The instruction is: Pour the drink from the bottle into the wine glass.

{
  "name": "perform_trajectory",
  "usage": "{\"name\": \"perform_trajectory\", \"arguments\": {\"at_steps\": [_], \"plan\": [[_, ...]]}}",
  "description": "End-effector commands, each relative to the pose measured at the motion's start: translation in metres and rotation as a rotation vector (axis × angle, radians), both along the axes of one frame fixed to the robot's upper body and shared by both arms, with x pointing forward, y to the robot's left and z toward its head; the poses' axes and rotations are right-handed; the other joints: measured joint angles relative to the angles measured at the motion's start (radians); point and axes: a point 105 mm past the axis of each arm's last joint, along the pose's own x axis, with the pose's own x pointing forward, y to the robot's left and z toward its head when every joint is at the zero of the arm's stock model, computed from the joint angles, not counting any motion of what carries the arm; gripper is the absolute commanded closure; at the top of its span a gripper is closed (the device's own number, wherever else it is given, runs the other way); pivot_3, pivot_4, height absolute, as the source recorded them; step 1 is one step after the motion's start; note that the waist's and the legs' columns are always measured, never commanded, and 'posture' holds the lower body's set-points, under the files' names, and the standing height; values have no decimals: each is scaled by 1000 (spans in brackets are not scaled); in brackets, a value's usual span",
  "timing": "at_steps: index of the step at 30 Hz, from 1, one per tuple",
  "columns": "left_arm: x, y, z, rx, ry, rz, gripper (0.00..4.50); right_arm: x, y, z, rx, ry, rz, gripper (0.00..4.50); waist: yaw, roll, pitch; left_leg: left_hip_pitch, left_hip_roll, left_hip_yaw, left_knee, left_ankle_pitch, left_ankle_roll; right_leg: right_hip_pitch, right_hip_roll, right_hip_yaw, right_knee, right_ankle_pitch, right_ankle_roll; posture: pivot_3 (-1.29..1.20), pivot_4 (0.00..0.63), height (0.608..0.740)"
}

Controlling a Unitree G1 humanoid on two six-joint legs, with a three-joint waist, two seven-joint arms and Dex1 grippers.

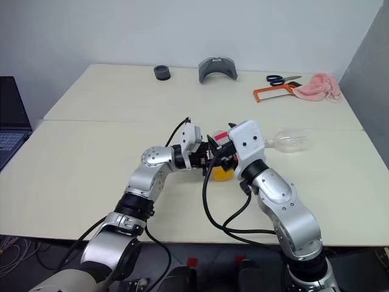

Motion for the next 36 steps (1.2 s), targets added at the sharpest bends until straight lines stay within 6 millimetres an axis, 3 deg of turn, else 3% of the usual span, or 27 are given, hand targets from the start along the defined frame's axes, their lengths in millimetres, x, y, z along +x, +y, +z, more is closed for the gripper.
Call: {"name": "perform_trajectory", "arguments": {"at_steps": [1,5,9,13,18,21,25,26,28,36], "plan": [[-1,0,14,-20,-59,-8,2819,-2,-6,8,16,-38,-14,2641,0,0,0,0,0,0,0,0,0,0,0,0,0,0,0,0,150,740],[-3,1,14,-17,-51,-27,2831,-8,2,6,6,-32,84,2647,0,0,0,0,0,0,0,0,0,0,0,0,0,0,0,0,150,740],[-9,2,15,4,-38,-100,2840,-28,14,-2,-127,-40,419,2647,0,0,0,0,-1,1,0,0,0,0,0,0,-1,0,0,0,150,740],[-15,6,16,57,-39,-185,2861,-19,1,7,-277,-31,665,2647,-6,0,1,1,-1,4,0,0,1,1,1,-1,-2,0,0,0,150,740],[-15,7,19,70,-50,-203,2864,-19,-6,20,-253,79,825,2647,-7,1,1,1,1,4,-1,0,1,1,3,-2,-2,0,0,0,150,740],[-14,7,21,63,-51,-195,2864,-23,-7,14,-282,106,841,2647,-6,1,1,0,1,3,-1,0,1,1,1,-2,-2,0,0,0,150,740],[-14,8,19,51,-47,-179,2865,-18,-12,13,-286,45,728,2647,-6,1,1,-1,1,1,0,0,1,1,-1,-1,-2,0,0,0,150,740],[-14,8,18,47,-44,-174,2865,-17,-14,16,-266,22,691,1925,-6,1,1,-1,1,1,0,0,1,1,-1,-1,-2,0,0,0,150,740],[-14,9,18,38,-39,-162,2876,-18,-15,21,-219,-5,637,1348,-6,1,1,0,1,1,-1,0,1,1,-1,-1,-2,0,0,0,150,740],[-14,10,16,8,-35,-132,2892,-26,-11,23,-154,-87,425,1305,-5,1,1,-1,1,-1,0,0,1,0,-1,-1,-1,0,0,0,150,740]]}}
